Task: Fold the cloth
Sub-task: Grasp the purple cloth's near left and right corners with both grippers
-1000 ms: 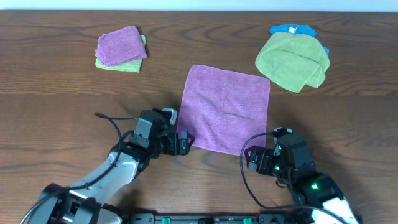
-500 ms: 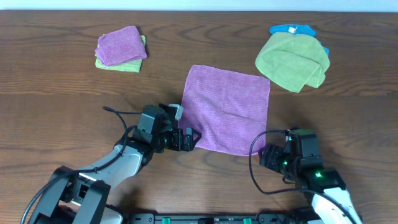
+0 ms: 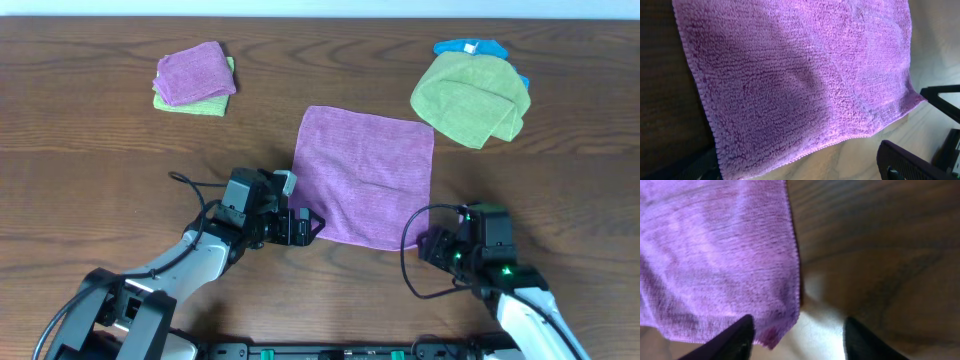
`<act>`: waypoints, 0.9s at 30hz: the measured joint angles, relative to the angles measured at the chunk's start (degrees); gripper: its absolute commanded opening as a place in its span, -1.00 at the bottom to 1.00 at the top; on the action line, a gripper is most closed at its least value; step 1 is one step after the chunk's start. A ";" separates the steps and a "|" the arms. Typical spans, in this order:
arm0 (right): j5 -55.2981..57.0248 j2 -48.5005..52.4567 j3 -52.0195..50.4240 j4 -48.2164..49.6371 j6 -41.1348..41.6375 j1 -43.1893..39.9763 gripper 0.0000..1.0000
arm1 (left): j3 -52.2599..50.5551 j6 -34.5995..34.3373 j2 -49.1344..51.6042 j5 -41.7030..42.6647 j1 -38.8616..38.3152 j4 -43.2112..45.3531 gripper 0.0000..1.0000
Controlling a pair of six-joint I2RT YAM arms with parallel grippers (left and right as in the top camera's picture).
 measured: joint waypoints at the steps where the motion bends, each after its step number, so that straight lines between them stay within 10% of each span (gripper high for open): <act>1: 0.00 0.74 -0.04 0.61 0.04 -0.35 0.07 | 0.11 0.00 -0.02 0.04 0.00 -0.31 0.93; 27: -9.75 9.99 1.20 10.73 0.07 -1.18 0.07 | 0.50 -5.25 -0.26 2.12 0.15 -3.72 0.66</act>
